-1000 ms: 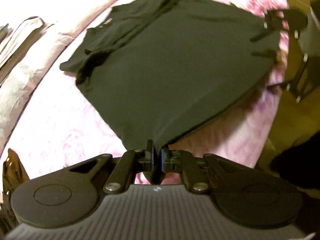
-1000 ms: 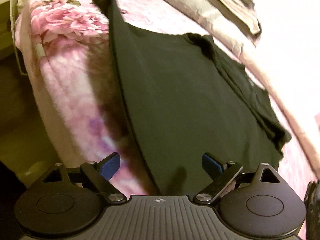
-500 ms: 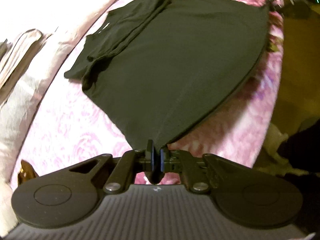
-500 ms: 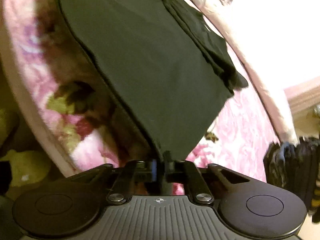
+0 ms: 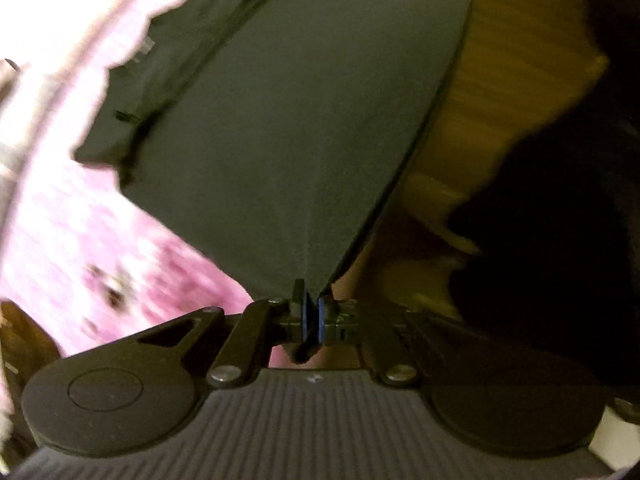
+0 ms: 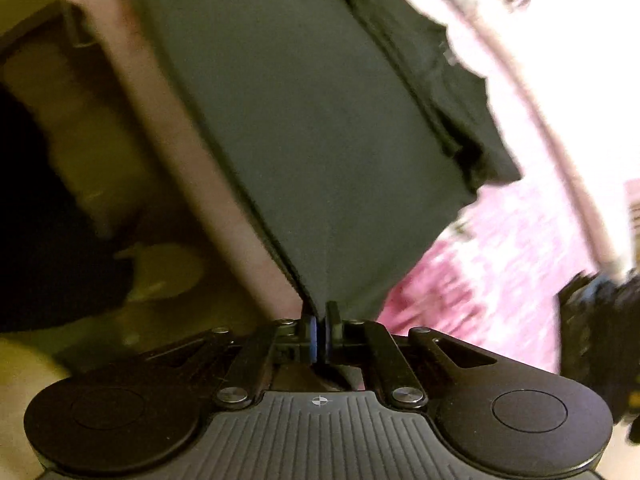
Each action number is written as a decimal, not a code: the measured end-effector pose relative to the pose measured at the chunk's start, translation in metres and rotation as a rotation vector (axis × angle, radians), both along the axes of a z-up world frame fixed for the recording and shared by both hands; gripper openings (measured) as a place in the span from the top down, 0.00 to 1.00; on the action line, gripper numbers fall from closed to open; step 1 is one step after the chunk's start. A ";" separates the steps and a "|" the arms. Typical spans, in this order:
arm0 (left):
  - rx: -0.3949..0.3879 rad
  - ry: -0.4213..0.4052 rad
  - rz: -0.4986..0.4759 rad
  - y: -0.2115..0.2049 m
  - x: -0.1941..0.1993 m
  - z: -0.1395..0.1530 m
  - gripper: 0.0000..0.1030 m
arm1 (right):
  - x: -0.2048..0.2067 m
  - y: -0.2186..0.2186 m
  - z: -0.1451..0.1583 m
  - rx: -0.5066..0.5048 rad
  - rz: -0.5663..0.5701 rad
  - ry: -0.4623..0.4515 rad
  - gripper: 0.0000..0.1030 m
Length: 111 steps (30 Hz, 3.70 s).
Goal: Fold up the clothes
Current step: 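Lift the hem with both grippers and fold it toward the collar, then lay the folded hem down and open both grippers, then pinch a corner of the folded sweater with the left gripper and straighten it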
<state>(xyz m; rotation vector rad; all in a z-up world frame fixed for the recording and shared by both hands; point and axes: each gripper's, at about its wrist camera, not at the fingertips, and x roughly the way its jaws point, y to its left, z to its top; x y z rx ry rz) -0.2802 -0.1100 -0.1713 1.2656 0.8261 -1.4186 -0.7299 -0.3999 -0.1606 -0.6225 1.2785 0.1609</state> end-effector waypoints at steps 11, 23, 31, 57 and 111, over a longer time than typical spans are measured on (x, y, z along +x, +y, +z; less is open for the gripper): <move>-0.124 -0.017 0.088 -0.017 0.056 0.040 0.97 | 0.020 0.001 0.058 -0.029 -0.010 -0.017 0.98; -0.216 -0.191 0.175 -0.189 0.214 0.058 0.96 | 0.217 -0.117 0.075 -0.130 0.045 -0.186 0.98; -0.092 -0.180 0.229 -0.264 0.264 0.006 0.96 | 0.312 -0.206 0.013 -0.015 0.048 -0.100 0.98; 0.039 -0.170 0.336 -0.337 0.378 -0.108 0.70 | 0.422 -0.275 -0.098 0.102 -0.209 0.020 0.97; -0.219 -0.413 -0.539 -0.131 0.251 -0.095 0.53 | 0.314 0.139 -0.032 0.432 -0.408 -0.107 0.06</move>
